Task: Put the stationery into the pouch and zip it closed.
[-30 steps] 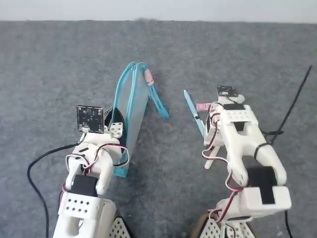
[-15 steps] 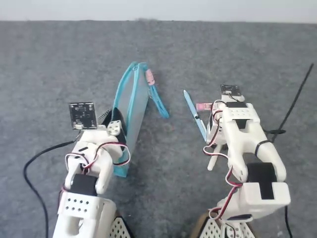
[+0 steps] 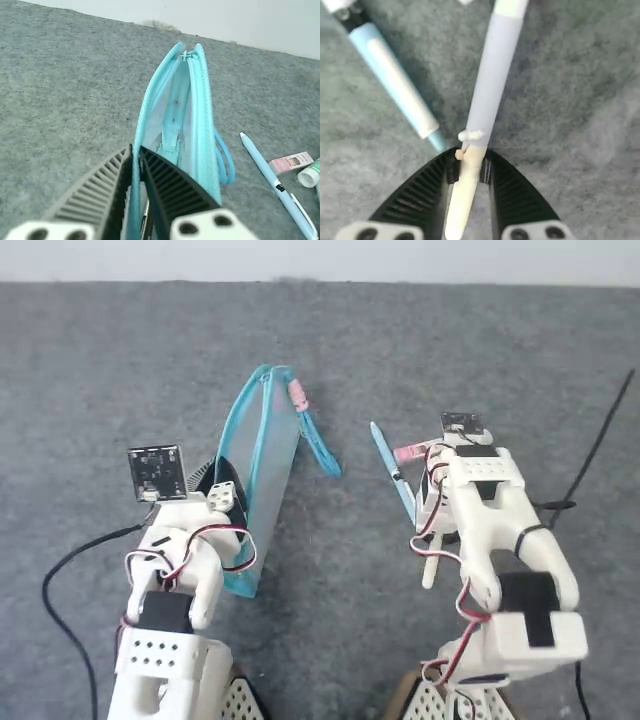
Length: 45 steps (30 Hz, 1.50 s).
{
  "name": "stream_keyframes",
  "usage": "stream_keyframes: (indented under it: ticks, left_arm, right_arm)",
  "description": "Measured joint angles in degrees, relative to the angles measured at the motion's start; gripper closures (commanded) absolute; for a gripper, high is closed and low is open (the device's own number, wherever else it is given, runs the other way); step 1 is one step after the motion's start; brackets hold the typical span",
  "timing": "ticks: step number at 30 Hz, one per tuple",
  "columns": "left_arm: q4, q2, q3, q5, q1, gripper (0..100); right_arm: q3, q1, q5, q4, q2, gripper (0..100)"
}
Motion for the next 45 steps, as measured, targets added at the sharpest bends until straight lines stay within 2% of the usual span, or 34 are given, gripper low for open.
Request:
stream_keyframes:
  ticks: [5, 13, 22, 26, 31, 36, 42, 45]
  left_arm:
    - [0.0, 0.0, 0.35, 0.0, 0.18, 99]
    - [-2.73, 0.0, 1.93, -0.7, 0.09, 99]
    - [-2.81, 0.0, 2.2, -0.7, 0.09, 99]
    - [-2.81, 0.0, 2.2, -0.7, 0.09, 99]
    - [-2.81, 0.0, 2.2, -0.7, 0.09, 99]
    - [-2.81, 0.0, 2.2, -0.7, 0.09, 99]
    - [-2.81, 0.0, 2.2, -0.7, 0.09, 99]
    - [-2.81, 0.0, 2.2, -0.7, 0.09, 99]
  right_arm:
    - [3.69, 0.09, 0.26, 1.67, -11.16, 99.2]
    - [10.11, 0.09, 5.01, 1.93, -29.63, 99.2]
    - [5.36, 0.18, 6.15, 2.02, -32.26, 99.2]
    - [-2.99, -3.96, 6.24, 4.31, -32.18, 99.2]
    - [-17.67, -12.31, 6.42, 9.32, -27.16, 99.2]
    - [-35.25, -15.91, 5.27, 13.1, -15.47, 99.2]
    - [-53.89, -22.15, 2.55, 12.4, -0.18, 99.2]
    - [-58.11, -25.85, 0.97, 8.97, 4.92, 99.2]
